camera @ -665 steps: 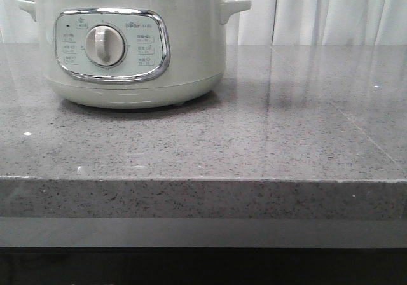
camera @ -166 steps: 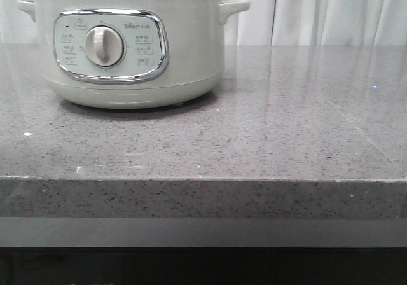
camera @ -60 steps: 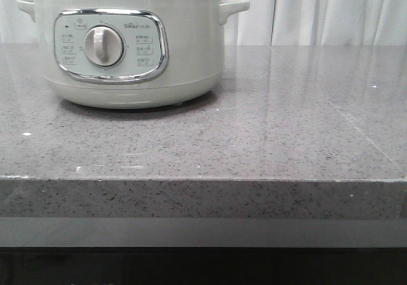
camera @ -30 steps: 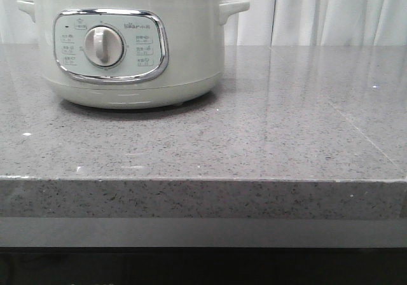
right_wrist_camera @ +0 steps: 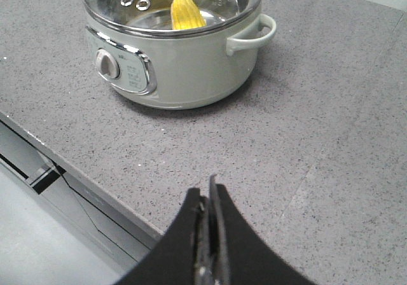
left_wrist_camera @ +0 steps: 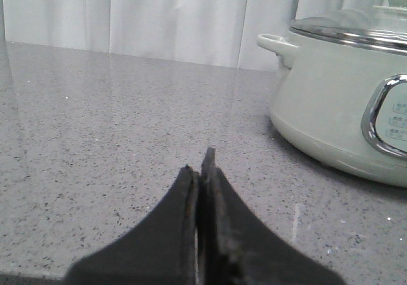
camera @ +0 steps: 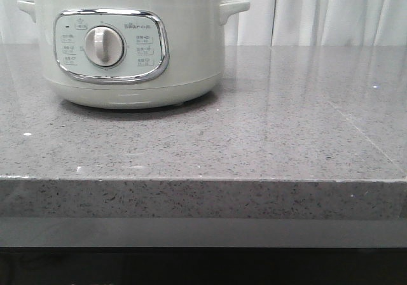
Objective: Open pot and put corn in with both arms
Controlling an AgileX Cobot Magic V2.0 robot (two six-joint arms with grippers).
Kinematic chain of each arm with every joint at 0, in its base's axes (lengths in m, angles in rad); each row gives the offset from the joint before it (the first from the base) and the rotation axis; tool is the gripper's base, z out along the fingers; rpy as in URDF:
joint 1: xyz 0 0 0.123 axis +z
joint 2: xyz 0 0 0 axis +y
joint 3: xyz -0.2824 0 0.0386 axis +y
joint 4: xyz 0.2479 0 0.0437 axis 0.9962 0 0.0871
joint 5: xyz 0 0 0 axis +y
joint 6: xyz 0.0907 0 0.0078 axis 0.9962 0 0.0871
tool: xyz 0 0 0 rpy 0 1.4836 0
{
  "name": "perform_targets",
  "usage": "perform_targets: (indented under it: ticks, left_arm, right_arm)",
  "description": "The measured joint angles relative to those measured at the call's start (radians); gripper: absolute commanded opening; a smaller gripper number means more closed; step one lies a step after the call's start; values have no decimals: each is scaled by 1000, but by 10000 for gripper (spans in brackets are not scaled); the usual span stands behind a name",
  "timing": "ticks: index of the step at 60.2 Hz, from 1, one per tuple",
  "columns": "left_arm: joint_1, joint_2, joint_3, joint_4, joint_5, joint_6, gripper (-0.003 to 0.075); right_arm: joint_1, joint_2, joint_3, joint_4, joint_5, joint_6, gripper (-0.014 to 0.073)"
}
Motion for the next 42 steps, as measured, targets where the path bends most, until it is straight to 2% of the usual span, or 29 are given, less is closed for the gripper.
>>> perform_targets:
  ticks: [8,42]
  left_arm:
    - [16,-2,-2,-5,-37,0,-20]
    - [18,-2,-2,-7,-38,0,-20]
  right_arm:
    - [0,0,0,0,0,0,-69]
    - [0,0,0,0,0,0,-69]
